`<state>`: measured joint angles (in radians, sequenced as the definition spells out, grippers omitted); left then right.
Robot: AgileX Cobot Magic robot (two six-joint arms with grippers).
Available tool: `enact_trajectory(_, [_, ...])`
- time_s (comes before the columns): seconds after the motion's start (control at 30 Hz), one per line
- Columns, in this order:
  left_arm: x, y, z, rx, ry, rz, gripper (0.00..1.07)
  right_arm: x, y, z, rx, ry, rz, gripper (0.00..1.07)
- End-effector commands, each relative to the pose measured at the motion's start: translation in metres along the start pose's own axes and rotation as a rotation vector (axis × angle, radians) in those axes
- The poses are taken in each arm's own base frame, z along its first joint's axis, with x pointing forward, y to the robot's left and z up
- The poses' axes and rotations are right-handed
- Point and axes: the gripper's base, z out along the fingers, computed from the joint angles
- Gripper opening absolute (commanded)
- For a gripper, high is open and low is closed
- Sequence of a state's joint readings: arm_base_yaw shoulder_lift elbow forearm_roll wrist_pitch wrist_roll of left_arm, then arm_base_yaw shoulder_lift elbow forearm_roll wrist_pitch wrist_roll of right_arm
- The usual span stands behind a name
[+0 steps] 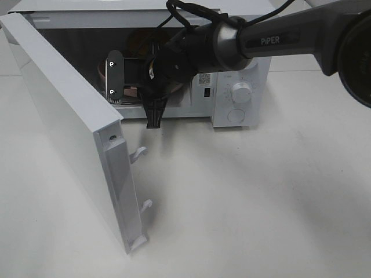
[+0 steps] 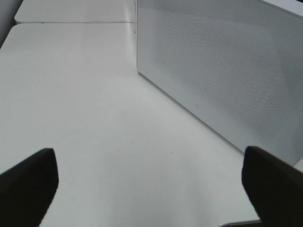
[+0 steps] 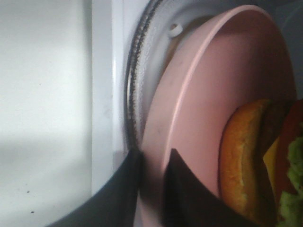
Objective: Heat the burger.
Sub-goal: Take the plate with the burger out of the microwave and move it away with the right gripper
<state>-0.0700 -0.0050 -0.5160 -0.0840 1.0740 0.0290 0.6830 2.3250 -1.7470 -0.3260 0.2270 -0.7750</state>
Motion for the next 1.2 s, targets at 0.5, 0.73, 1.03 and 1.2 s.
enact_trajectory(0.5, [0.0, 0.0, 0.0, -0.002, -0.007, 0.001, 0.98, -0.011, -0.024, -0.046, -0.088, 0.016, -0.201, 0.0])
enact_trajectory(0.73, [0.0, 0.0, 0.0, -0.002, -0.007, 0.001, 0.98, -0.007, -0.033, -0.054, -0.077, 0.025, -0.195, 0.0])
enact_trajectory(1.03, [0.0, 0.0, 0.0, -0.002, -0.007, 0.001, 0.98, -0.005, -0.027, -0.067, 0.006, -0.028, -0.21, 0.0])
enact_trajectory(1.2, [0.0, 0.0, 0.0, -0.002, -0.007, 0.001, 0.98, 0.007, -0.013, -0.075, 0.059, -0.06, -0.211, 0.0])
